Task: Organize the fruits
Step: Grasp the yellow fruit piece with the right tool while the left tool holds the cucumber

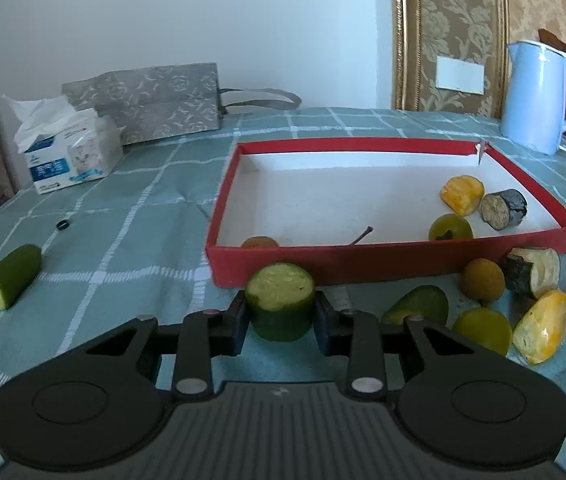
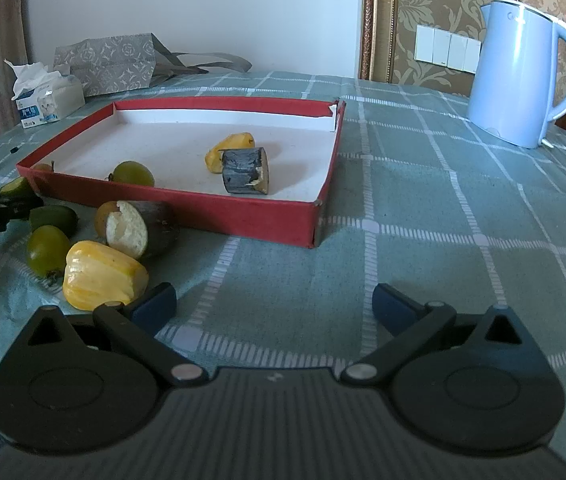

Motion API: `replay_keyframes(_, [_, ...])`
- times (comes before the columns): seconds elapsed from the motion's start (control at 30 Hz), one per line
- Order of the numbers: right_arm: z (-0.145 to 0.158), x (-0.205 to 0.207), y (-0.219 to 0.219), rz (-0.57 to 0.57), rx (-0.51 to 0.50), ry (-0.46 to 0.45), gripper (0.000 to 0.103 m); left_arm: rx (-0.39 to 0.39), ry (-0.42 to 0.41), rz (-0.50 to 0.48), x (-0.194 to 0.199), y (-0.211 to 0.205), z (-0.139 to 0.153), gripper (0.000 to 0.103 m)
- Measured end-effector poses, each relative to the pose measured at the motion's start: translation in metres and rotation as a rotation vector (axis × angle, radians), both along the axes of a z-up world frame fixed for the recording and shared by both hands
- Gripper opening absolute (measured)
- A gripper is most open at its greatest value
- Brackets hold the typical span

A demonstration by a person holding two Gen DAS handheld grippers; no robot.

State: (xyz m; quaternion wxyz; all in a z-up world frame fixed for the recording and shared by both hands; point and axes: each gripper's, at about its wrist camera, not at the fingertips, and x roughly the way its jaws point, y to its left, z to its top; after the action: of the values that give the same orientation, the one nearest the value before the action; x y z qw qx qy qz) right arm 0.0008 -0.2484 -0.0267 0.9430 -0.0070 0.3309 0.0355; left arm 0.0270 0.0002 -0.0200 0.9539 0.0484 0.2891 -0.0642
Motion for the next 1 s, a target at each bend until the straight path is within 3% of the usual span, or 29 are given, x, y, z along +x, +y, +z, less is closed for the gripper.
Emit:
replay_keyframes(0.1, [0.001,-0.003,0.000,0.005,0.008,-0.014,0.103,-0.006,-0.011,0.023,-0.007,0.005,0.001,0.032])
replay_keyframes(0.23, [0.007,-0.016,0.008,0.098,0.043,-0.063,0.103,-0.036,0.017,0.035,-0.004,0.011,0.000,0.032])
replay_keyframes(0.37, [0.012,-0.032,0.029,0.154,0.009,-0.117,0.103,-0.032,0.017,0.034,-0.004,0.010,0.000,0.032])
replay_keyframes(0.7, [0.007,-0.015,0.052,0.094,0.057,-0.056,0.098,-0.035,0.017,0.034,-0.004,0.010,-0.001,0.032])
replay_keyframes(0.9, [0.003,-0.015,0.072,0.102,-0.024,-0.076,0.087,-0.035,0.017,0.034,-0.004,0.010,-0.001,0.032])
replay_keyframes(1.0, [0.002,-0.013,0.079,0.117,-0.049,-0.065,0.072,-0.034,0.017,0.034,-0.004,0.010,-0.001,0.033])
